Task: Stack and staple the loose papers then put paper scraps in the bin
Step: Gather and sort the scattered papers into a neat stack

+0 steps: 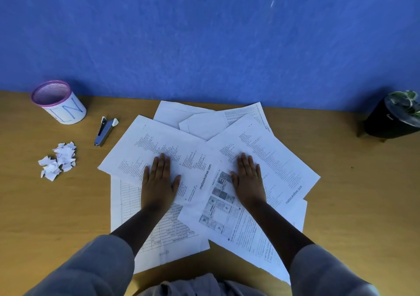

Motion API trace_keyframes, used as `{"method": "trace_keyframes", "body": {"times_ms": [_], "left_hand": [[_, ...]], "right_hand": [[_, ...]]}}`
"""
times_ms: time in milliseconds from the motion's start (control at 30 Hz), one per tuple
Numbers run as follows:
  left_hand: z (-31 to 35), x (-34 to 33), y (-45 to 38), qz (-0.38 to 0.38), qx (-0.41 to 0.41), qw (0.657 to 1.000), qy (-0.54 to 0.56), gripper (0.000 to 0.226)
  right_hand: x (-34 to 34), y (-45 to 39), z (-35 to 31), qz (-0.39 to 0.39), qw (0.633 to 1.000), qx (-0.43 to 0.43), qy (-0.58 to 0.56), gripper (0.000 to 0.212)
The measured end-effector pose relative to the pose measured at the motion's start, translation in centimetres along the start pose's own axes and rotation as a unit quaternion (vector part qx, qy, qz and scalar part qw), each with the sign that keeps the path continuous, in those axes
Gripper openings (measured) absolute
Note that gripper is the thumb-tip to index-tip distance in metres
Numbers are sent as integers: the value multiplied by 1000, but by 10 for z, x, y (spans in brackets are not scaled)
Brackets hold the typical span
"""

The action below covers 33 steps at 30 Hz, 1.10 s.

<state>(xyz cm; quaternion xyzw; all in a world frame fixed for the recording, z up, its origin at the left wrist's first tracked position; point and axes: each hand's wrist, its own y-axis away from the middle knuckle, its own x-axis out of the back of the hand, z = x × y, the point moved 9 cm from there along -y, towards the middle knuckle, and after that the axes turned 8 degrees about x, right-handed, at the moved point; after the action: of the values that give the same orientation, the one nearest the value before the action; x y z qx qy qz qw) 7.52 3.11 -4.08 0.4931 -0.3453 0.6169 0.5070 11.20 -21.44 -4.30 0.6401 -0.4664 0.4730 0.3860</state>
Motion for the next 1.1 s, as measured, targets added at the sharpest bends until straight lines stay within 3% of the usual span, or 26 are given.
{"method": "trace_keyframes", "body": {"times_ms": [200, 333, 467, 533, 667, 833, 967, 1100], "left_hand": [[0, -2, 1, -1, -2, 1000, -2, 80], [2, -1, 1, 2, -9, 1000, 16, 80], [2, 7, 4, 21, -13, 997, 74, 69], [2, 8, 8, 8, -18, 996, 85, 84], [15, -1, 15, -50, -63, 997, 3, 116], [18, -18, 16, -84, -107, 988, -73, 113], [18, -19, 19, -102, -85, 988, -78, 117], [22, -9, 21, -71, -84, 992, -65, 111]], "right_hand": [[-1, -1, 2, 0, 1000, 6, 11, 79], [-1, -2, 3, 10, 1000, 9, 11, 92], [-1, -2, 2, -1, 1000, 5, 10, 82], [0, -2, 2, 5, 1000, 5, 5, 87], [0, -1, 5, 6, 1000, 2, 9, 84], [1, -3, 1, 4, 1000, 0, 8, 81], [0, -2, 2, 1, 1000, -5, 8, 81], [2, -3, 1, 5, 1000, -5, 11, 80]]}}
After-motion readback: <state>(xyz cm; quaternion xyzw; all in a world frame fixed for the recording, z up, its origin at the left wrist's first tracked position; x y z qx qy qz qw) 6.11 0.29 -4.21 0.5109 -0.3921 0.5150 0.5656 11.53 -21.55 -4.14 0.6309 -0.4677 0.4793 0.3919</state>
